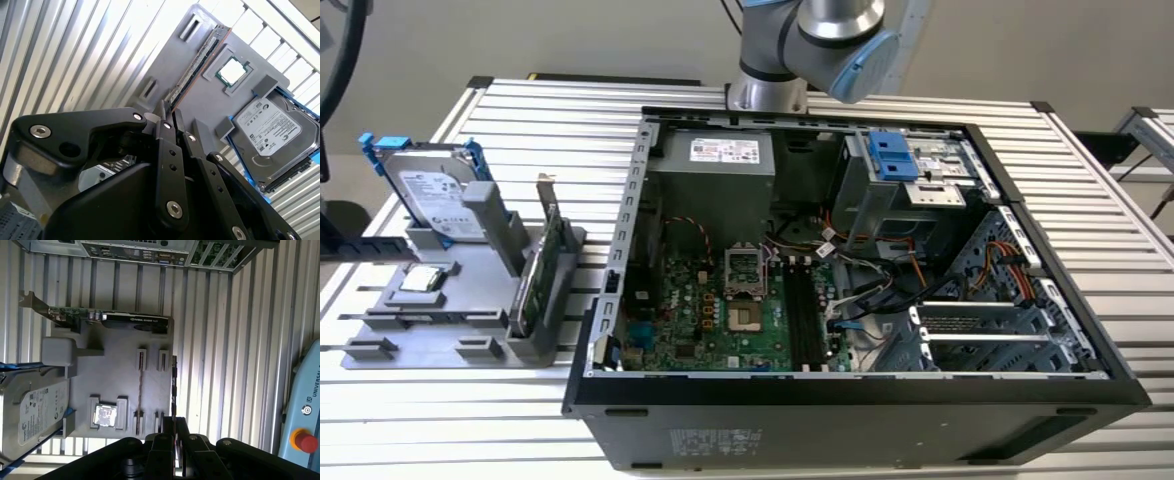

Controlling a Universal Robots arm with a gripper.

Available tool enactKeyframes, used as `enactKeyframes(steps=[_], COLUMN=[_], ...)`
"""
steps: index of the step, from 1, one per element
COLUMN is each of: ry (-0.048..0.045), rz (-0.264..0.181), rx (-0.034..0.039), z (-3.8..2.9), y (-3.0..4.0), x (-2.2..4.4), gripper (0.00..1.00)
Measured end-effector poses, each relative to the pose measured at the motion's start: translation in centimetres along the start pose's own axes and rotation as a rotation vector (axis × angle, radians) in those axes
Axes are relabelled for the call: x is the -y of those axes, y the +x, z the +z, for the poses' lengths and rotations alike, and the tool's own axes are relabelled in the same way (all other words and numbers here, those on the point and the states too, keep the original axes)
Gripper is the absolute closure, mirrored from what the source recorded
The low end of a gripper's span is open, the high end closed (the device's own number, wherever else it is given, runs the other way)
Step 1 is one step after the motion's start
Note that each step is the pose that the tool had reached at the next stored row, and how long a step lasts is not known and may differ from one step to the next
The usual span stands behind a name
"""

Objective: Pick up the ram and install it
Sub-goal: 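Pick up the ram and move it above insertion slot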

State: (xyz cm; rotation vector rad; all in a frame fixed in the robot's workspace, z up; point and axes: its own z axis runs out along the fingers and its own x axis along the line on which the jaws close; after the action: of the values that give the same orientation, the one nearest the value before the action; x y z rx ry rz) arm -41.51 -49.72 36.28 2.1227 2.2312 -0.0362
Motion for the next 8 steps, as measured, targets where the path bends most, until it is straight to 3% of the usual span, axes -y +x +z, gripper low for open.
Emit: enactKeyframes(steps=[8], ry=[-0.0001], rz=[0.000], rx=[-0.0001], z=[-0.31], y=[-0.02], x=[-0.01], gripper=[1.00])
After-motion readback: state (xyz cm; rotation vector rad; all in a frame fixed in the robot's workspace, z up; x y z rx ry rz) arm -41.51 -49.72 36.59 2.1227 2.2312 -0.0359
